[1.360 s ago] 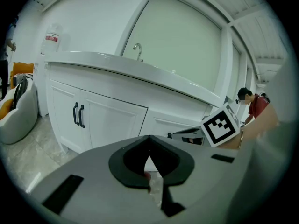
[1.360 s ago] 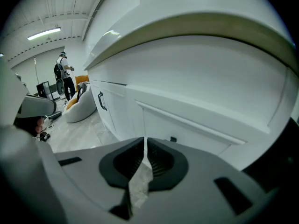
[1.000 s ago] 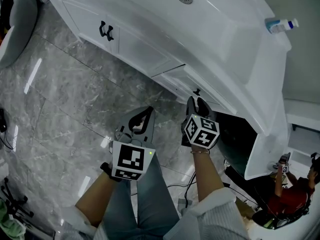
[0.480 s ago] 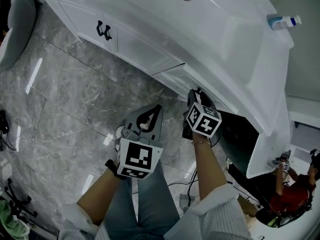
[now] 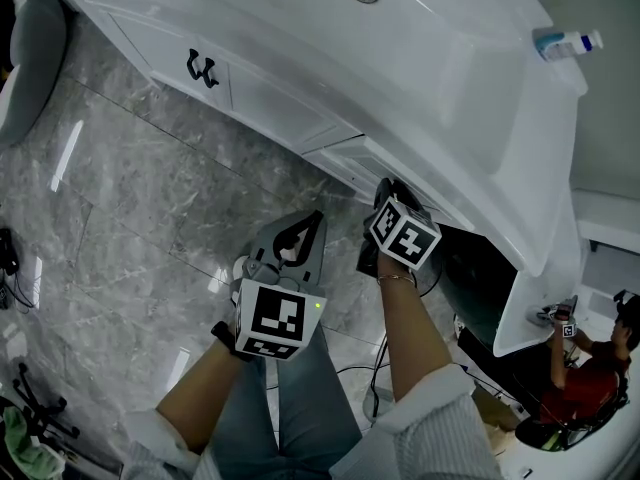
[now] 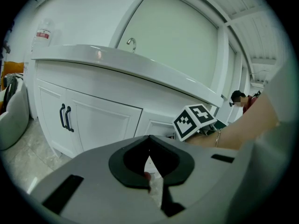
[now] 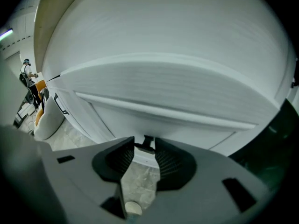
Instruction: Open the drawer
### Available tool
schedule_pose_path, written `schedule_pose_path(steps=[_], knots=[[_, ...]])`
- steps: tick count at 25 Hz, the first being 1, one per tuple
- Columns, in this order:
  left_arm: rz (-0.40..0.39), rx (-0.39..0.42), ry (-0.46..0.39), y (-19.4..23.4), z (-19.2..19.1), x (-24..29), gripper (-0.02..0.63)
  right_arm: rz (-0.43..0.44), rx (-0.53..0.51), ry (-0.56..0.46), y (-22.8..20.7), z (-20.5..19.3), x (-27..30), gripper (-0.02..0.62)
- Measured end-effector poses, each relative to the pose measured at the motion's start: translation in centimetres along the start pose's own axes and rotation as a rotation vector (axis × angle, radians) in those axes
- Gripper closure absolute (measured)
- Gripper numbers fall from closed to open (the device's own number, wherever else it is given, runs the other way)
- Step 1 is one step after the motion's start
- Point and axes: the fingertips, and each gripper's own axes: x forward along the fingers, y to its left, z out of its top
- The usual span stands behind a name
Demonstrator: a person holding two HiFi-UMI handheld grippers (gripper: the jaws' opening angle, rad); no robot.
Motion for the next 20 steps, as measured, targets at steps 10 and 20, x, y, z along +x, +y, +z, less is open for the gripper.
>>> schedule_pose_path(steps=[10,20], knots=[[0.011,-0.023,0.007,0.7,-0.3,0.1,0.591,0.027,-0.187,0.016,0.3,-0.2,-0.3,0.474],[-0.012,-0.024,0.013,-0.5,0.0,0.8,0.591,0.072,-0.249,0.023,1.3,-1.1,-1.4,0.485]])
